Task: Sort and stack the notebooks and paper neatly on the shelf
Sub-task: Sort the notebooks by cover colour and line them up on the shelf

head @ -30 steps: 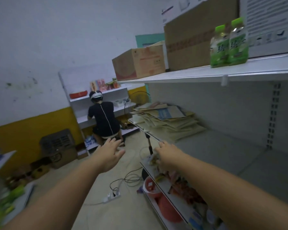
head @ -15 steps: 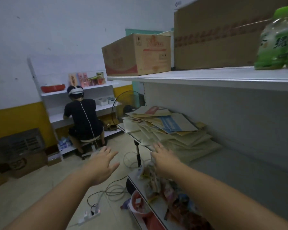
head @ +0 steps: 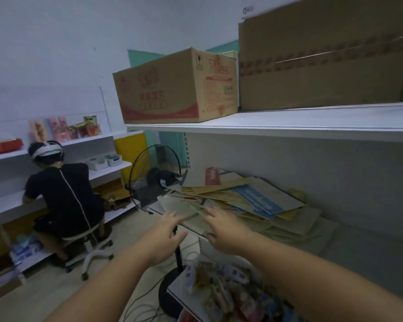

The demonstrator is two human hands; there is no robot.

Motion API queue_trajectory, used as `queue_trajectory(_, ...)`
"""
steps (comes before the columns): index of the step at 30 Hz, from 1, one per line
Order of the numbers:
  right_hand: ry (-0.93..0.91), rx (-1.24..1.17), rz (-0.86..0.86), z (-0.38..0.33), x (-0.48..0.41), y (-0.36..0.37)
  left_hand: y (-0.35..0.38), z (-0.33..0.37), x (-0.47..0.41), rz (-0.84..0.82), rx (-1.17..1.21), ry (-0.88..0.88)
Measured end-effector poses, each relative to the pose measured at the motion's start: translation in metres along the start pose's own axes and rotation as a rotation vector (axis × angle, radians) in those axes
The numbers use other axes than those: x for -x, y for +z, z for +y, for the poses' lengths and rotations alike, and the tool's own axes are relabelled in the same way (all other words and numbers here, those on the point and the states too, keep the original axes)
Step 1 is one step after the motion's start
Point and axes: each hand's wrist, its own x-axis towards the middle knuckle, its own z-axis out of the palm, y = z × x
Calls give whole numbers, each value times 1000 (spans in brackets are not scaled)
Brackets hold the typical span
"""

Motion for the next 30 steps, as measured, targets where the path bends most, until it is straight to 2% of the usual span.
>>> queue_trajectory(5, 73, -98, 212, 29, -66, -19, -1, -29, -51, -29, 130, 37)
queue_trajectory(9, 148, -173, 283, 56, -123, -21, -7, -42, -85, -60, 113, 24)
queue_trajectory(11, 198, -228, 212, 65, -152, -15, -18, -51, -106, -54, 119, 31)
queue_trajectory(14, 217, -120, -91, 70, -182, 1, -33, -69, -139, 2, 197, 45)
queue_trajectory(15, 220, -91, -127, 71, -186, 4, -36, -76, -149, 17, 210, 51)
queue_trajectory(20, 237, -115, -60, 67, -183, 2, -31, -98, -202, 91, 284, 19)
queue_trajectory(23, 301, -199, 63, 67, -182, 11, -24, -99, -236, 135, 349, -42)
queue_trajectory(26, 379, -264, 70, 66, -183, 14, -11, -96, -256, 41, 492, -11)
queue_trajectory(30, 512, -410, 23, 60, -184, 11, -6, -105, -269, -109, 550, 72)
